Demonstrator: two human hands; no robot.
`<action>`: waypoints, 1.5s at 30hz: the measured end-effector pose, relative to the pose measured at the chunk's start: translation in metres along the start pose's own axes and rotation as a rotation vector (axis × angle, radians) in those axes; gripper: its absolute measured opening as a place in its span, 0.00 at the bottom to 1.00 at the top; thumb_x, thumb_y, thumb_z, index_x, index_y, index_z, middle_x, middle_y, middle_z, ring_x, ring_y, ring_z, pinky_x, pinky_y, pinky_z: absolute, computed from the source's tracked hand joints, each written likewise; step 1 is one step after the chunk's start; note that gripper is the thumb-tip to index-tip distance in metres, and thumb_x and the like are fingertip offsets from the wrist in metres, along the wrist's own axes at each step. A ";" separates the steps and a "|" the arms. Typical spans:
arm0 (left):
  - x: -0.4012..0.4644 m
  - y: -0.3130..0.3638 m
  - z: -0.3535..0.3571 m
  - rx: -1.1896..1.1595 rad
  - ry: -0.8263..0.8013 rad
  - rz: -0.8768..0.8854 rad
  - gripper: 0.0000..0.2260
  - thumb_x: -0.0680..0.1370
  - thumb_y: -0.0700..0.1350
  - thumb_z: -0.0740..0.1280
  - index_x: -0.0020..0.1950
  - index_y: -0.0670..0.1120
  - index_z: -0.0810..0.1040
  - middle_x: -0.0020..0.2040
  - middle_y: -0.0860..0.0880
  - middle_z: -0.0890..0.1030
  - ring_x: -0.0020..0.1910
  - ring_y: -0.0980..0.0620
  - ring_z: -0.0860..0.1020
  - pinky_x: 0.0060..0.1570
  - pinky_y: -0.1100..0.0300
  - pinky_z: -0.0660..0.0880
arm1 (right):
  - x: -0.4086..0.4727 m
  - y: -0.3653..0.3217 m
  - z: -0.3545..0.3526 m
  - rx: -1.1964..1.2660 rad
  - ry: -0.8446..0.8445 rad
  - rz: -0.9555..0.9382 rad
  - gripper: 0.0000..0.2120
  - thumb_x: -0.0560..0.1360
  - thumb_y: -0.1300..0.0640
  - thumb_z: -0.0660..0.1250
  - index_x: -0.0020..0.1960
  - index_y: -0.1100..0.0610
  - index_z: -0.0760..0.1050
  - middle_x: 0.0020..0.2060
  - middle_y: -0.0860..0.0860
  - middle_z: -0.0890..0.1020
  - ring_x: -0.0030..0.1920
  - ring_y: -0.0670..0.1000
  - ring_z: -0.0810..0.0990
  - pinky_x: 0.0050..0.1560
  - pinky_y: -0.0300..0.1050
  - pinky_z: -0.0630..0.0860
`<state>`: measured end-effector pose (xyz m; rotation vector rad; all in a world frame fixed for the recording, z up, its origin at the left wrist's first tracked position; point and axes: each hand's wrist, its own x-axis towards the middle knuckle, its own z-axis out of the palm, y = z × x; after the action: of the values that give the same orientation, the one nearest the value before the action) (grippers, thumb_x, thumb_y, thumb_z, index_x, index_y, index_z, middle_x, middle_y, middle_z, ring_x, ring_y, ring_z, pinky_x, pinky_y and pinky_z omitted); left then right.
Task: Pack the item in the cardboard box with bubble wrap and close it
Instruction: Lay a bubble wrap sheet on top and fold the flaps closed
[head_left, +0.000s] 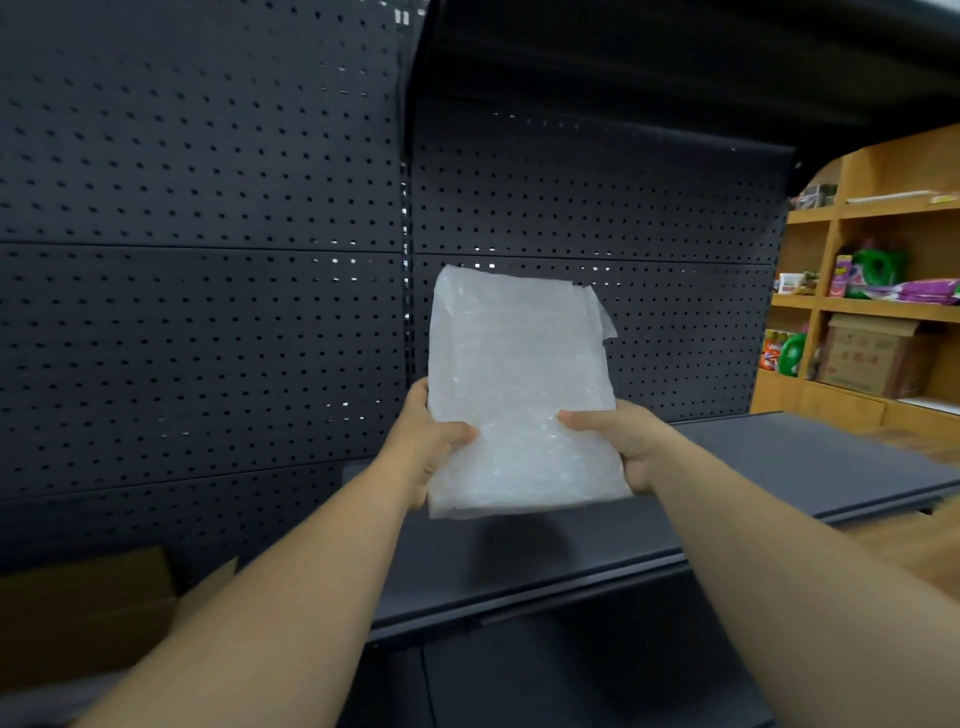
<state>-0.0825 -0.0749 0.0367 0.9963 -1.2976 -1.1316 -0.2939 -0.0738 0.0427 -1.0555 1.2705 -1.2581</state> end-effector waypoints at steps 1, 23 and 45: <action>-0.006 0.001 -0.014 0.001 0.017 -0.001 0.23 0.74 0.32 0.68 0.60 0.52 0.64 0.49 0.53 0.75 0.45 0.52 0.76 0.39 0.56 0.75 | -0.005 0.004 0.016 0.013 0.007 -0.020 0.13 0.72 0.64 0.73 0.55 0.58 0.76 0.48 0.56 0.83 0.45 0.58 0.82 0.43 0.54 0.79; -0.128 -0.009 -0.180 0.523 0.478 0.068 0.20 0.78 0.55 0.64 0.66 0.49 0.64 0.50 0.54 0.72 0.47 0.50 0.73 0.43 0.58 0.68 | -0.106 0.080 0.200 -0.082 0.035 -0.272 0.25 0.76 0.52 0.68 0.70 0.50 0.65 0.57 0.47 0.76 0.56 0.53 0.77 0.59 0.53 0.75; -0.198 -0.025 -0.327 0.427 0.524 -0.096 0.21 0.77 0.49 0.67 0.67 0.47 0.64 0.51 0.52 0.73 0.49 0.49 0.75 0.47 0.52 0.75 | -0.146 0.105 0.334 -0.139 -0.154 -0.238 0.30 0.73 0.62 0.71 0.71 0.52 0.65 0.61 0.49 0.76 0.56 0.53 0.77 0.54 0.52 0.76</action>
<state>0.2521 0.0928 -0.0421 1.5625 -1.0808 -0.5995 0.0593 0.0433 -0.0304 -1.4097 1.1518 -1.2508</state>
